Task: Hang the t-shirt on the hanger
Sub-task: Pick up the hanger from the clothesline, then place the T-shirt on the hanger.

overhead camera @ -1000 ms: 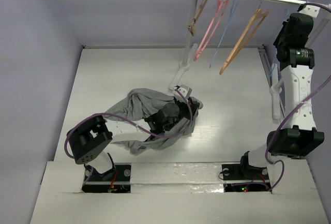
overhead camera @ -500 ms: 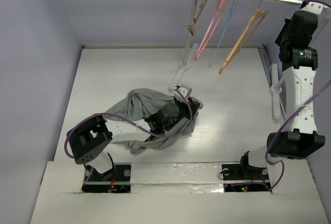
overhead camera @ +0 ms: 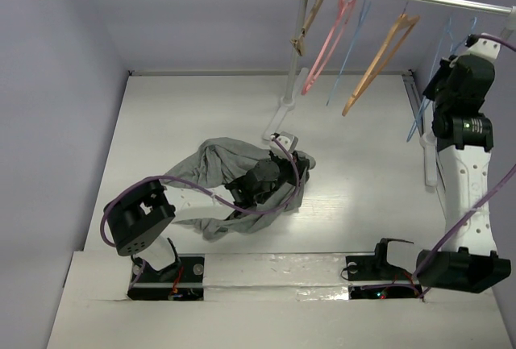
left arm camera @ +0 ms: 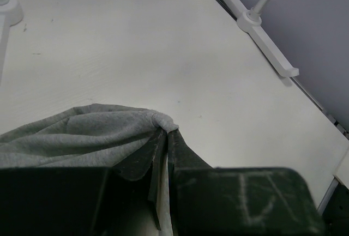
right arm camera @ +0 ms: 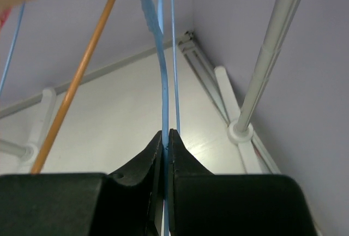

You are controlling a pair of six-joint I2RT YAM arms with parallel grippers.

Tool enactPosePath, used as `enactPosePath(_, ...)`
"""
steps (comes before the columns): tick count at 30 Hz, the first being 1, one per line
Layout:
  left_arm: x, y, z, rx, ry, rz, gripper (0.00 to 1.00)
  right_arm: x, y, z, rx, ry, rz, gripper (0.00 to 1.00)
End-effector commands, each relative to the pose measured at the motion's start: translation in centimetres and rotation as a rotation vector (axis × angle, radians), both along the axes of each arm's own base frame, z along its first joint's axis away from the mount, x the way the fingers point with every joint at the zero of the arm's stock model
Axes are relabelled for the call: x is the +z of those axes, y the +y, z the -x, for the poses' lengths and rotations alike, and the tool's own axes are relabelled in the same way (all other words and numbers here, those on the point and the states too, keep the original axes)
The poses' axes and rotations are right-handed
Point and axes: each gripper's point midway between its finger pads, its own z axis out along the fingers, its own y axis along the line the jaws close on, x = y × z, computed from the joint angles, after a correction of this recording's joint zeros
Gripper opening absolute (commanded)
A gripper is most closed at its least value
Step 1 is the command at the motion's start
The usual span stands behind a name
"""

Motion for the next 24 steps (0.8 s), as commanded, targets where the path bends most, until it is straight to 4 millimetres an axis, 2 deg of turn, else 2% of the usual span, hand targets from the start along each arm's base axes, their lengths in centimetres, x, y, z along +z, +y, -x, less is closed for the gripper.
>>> enactPosePath(1, 3.6, 0.4, -1.0, 0.036, -0.057, 0.065, 0.0, 1.5, 1.2, 1.1, 0.05, -0.117, -0.029, 0.0)
enactPosePath(3, 3.7, 1.1, -2.0, 0.066, -0.059, 0.062, 0.0, 0.7, 2.0, 1.9, 0.071, -0.12, -0.075, 0.0)
enactPosePath(5, 3.8, 1.4, -2.5, 0.074, -0.056, 0.066, 0.0, -1.6, 4.1, 3.3, 0.15, -0.104, -0.138, 0.0)
enactPosePath(6, 3.9, 1.5, -2.8, 0.077, -0.055, 0.067, 0.0, -4.0, 6.7, 4.3, 0.224, -0.083, -0.232, 0.0)
enactPosePath(7, 3.8, 1.8, -3.3, 0.089, -0.054, 0.064, 0.0, -6.4, 7.9, 4.1, 0.27, -0.025, -0.256, 0.0)
enactPosePath(8, 3.9, 1.7, -3.3, 0.088, -0.054, 0.063, 0.0, -6.7, 9.6, 5.7, 0.324, -0.05, -0.315, 0.0)
enactPosePath(10, 3.8, 1.9, -3.8, 0.094, -0.05, 0.059, 0.0, -9.3, 13.1, 7.6, 0.468, -0.019, -0.4, 0.0)
enactPosePath(11, 3.7, 2.1, -4.3, 0.103, -0.047, 0.054, 0.0, -11.4, 14.5, 9.6, 0.514, 0.007, -0.445, 0.0)
enactPosePath(12, 3.8, 2.4, -4.7, 0.11, -0.047, 0.053, 0.0, -12.2, 15.3, 10.5, 0.546, 0.016, -0.472, 0.0)
enactPosePath(14, 3.9, 2.4, -5.4, 0.113, -0.043, 0.057, 0.0, -13.9, 17.0, 12.9, 0.621, 0.063, -0.534, 0.0)
enactPosePath(19, 3.6, 2.3, -7.5, 0.123, -0.038, 0.04, 0.0, -16.2, 20.7, 18.6, 0.817, 0.127, -0.655, 0.0)
enactPosePath(20, 3.4, 1.7, -7.9, 0.12, -0.033, 0.035, 0.0, -16.7, 21.0, 19.1, 0.837, 0.146, -0.662, 0.0)
enactPosePath(21, 3.2, 2.3, -8.9, 0.137, -0.03, 0.031, 0.0, -17.1, 21.6, 19.8, 0.87, 0.171, -0.673, 0.0)
enactPosePath(22, 3.0, 2.0, -9.0, 0.13, -0.028, 0.032, 0.0, -17.5, 22.3, 20.4, 0.909, 0.201, -0.694, 0.0)
enactPosePath(24, 2.7, 1.9, -9.9, 0.142, -0.02, 0.024, 0.0, -17.6, 22.9, 20.8, 0.938, 0.203, -0.71, 0.0)
